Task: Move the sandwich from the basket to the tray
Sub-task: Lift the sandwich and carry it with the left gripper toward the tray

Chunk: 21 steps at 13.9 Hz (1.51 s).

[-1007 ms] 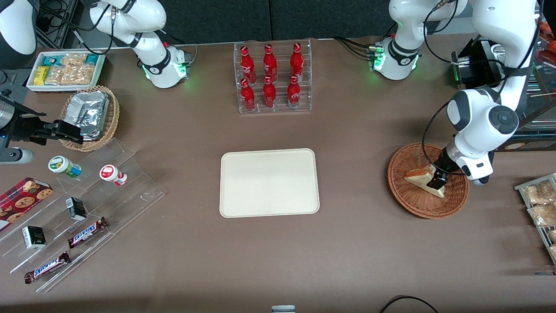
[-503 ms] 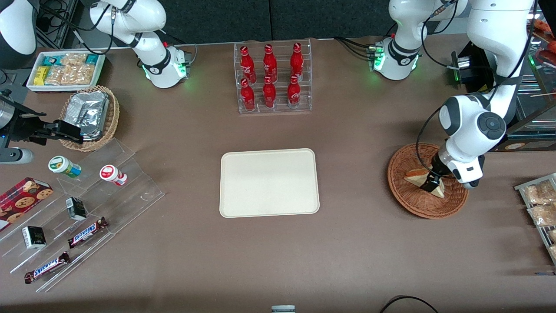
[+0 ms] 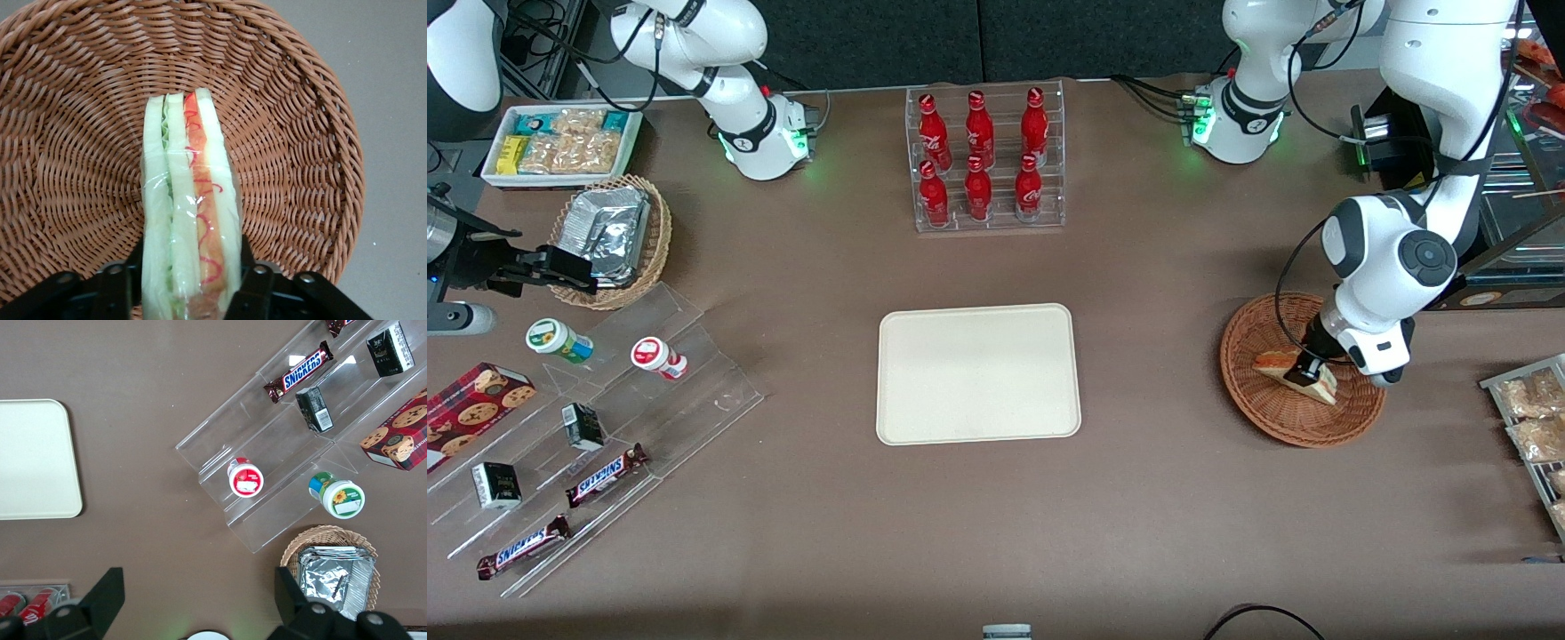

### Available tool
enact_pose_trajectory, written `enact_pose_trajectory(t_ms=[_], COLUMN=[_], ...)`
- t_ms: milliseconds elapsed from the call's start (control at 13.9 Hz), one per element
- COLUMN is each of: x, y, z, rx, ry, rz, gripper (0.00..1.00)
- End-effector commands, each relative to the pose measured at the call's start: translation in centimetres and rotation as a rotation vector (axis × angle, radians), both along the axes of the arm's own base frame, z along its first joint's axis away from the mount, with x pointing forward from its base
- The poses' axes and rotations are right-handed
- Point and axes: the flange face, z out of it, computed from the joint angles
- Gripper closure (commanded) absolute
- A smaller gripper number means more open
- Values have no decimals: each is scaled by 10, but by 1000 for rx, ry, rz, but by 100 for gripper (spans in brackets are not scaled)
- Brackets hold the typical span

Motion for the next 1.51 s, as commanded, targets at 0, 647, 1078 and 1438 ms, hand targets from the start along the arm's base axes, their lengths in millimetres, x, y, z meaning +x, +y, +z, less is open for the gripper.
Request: enact_pose_trajectory(t_ms=[0, 647, 1078, 1438], x=[-2, 3, 27, 25], y=[-1, -20, -138, -290], z=[2, 114, 196, 182], rx=[-5, 92, 103, 89], ry=[-10, 191, 175, 128], rz=[6, -243, -412, -647], gripper=[84, 84, 83, 83])
